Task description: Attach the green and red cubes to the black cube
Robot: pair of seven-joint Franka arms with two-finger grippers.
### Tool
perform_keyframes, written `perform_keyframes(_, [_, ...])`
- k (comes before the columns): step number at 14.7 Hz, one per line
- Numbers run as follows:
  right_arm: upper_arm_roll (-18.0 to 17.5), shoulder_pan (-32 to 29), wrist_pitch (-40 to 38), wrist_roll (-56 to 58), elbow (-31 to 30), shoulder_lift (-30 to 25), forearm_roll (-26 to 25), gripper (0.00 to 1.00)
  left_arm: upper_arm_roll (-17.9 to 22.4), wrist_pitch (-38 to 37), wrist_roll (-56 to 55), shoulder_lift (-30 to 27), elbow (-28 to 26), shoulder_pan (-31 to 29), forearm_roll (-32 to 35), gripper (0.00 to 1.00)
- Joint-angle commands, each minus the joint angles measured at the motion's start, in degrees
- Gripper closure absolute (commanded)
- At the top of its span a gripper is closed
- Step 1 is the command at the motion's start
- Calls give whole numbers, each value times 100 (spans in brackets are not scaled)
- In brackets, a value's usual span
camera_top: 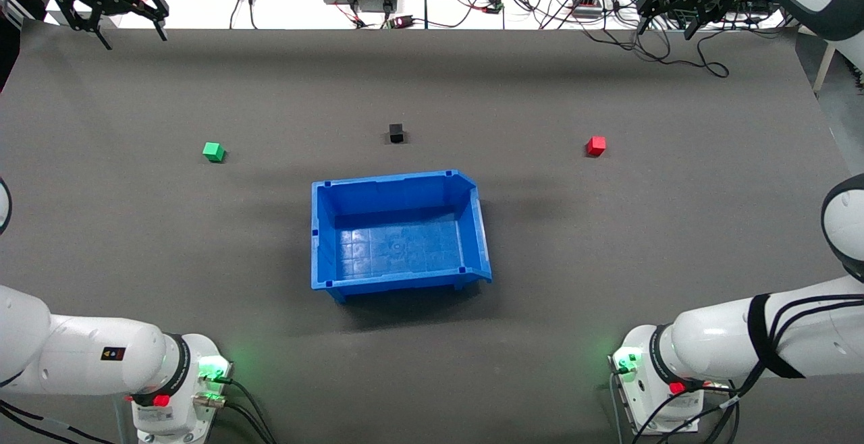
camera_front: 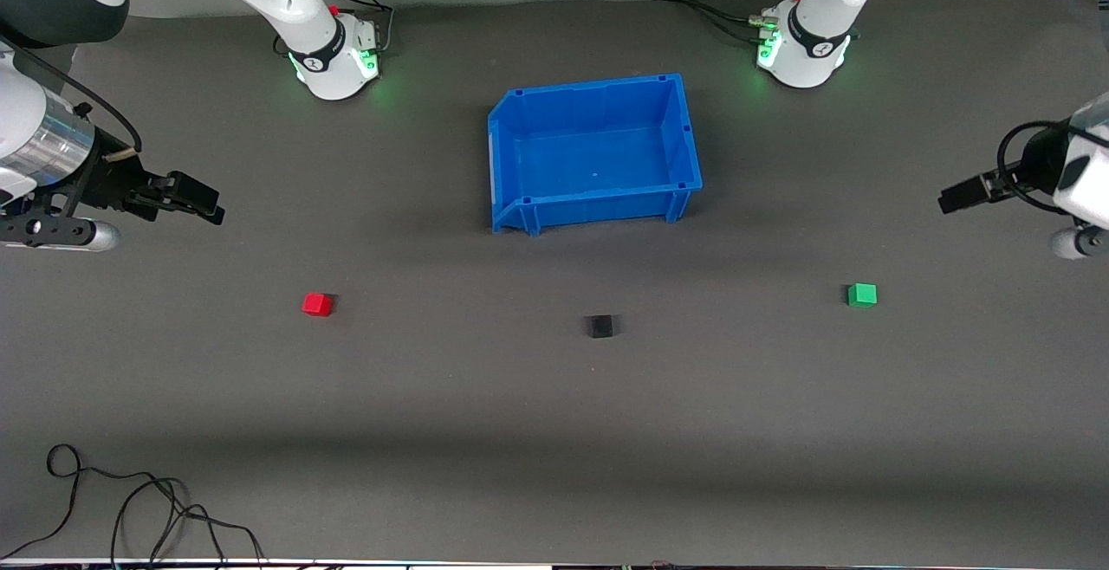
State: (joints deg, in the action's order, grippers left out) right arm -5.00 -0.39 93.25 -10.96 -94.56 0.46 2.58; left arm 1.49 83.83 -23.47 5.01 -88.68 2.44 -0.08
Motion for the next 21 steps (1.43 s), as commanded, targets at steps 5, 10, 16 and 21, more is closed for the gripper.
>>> perform_keyframes(5, [-36, 4, -52, -29, 60, 25, -127, 0, -9, 432, -3053, 149, 140, 2, -150, 0])
perform_keyframes(10, [-36, 4, -61, -20, 60, 25, -127, 0, 0, 784, -5181, 334, 149, -42, -326, 0])
perform_keyframes(16, [-36, 4, -61, -20, 60, 25, -127, 0, 0, 1021, -5634, 194, -386, -437, -773, 0])
perform_keyframes(21, [-36, 4, -61, -29, 60, 25, -127, 0, 9, 1530, -5380, -131, -1378, -622, -1037, 0])
